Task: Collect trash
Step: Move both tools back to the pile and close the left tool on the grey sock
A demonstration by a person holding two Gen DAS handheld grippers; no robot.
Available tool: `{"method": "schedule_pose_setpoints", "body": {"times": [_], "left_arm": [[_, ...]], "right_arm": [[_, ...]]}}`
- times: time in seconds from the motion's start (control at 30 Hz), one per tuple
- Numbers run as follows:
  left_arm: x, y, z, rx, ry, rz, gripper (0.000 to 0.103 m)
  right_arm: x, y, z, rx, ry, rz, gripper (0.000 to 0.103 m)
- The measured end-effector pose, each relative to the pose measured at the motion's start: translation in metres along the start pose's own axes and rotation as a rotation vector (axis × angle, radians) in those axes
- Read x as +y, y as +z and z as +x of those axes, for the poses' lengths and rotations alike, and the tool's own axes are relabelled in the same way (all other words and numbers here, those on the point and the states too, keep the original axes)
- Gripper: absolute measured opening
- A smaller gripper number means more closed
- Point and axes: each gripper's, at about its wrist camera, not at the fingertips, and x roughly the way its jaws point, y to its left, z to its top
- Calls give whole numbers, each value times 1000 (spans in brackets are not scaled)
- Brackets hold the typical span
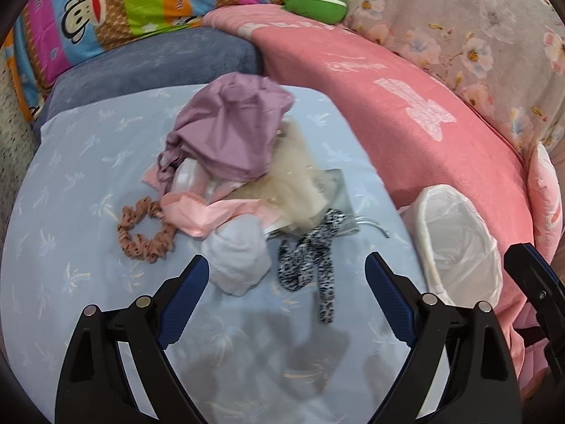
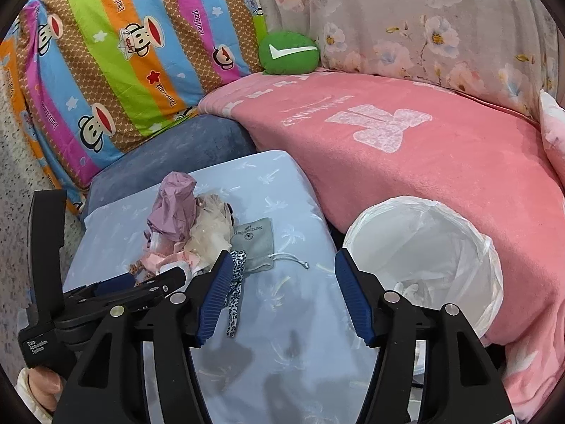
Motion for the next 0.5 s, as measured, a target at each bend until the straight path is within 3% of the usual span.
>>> {"method": "schedule_pose_setpoints", "body": {"times": [0.23,0.5], "left_arm": [[25,-7,21,47,39,-54,86],[43,-7,38,74,27,-112,86]], "right_arm": [[16,-15,33,60,10,-13,60],[30,-28,67,121,22,-19,60]]}}
